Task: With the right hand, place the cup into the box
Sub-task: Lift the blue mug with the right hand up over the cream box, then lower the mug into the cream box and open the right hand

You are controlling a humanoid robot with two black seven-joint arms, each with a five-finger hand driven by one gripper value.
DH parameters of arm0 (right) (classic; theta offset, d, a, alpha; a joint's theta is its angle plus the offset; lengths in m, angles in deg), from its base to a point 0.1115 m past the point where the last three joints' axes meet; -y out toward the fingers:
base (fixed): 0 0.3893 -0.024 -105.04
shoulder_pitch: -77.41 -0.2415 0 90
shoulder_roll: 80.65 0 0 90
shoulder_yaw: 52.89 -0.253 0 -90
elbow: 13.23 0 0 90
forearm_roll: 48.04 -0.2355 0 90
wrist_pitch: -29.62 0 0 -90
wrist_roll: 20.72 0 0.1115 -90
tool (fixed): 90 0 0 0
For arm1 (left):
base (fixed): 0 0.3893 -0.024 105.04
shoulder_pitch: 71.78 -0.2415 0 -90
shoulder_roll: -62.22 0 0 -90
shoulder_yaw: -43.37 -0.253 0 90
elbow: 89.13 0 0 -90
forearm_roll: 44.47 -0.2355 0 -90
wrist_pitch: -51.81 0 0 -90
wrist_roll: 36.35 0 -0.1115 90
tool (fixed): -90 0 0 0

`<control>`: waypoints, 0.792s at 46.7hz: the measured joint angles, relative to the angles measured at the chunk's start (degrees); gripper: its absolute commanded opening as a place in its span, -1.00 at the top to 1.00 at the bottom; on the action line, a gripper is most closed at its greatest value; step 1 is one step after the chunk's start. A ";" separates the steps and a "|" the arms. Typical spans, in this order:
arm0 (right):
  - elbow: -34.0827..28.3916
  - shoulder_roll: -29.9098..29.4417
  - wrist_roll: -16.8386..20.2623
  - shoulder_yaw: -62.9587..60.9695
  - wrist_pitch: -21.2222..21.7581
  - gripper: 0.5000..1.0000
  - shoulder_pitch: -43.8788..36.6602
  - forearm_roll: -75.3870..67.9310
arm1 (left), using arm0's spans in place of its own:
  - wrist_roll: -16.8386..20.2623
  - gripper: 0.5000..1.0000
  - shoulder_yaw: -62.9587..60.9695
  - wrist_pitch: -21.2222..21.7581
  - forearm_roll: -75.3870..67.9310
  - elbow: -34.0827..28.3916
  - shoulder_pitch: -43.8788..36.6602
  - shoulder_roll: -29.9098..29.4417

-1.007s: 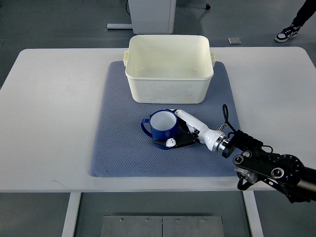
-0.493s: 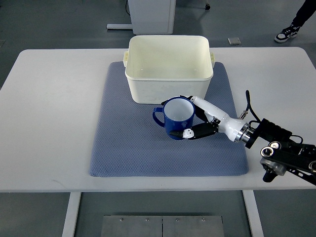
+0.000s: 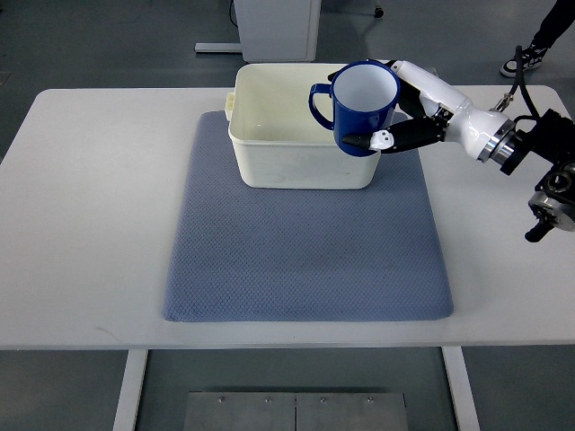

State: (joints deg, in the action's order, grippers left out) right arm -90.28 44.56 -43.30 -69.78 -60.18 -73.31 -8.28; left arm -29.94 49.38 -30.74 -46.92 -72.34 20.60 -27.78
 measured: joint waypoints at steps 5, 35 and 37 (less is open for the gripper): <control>1.72 -1.65 1.76 -0.64 -0.38 1.00 -1.56 -0.13 | 0.00 -1.00 0.01 -0.02 0.01 0.00 0.02 0.00; 28.85 -25.25 5.55 -2.40 -2.58 1.00 -5.39 -0.06 | -0.01 -1.00 0.04 -0.01 0.01 -0.01 -0.01 0.00; 31.00 -26.80 5.44 -2.56 -2.62 1.00 -5.40 -0.04 | 0.00 -1.00 0.03 -0.02 0.01 -0.01 0.01 0.00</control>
State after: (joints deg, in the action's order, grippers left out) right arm -59.28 17.76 -37.87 -72.34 -62.80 -78.71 -8.33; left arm -29.95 49.41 -30.76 -46.91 -72.35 20.61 -27.78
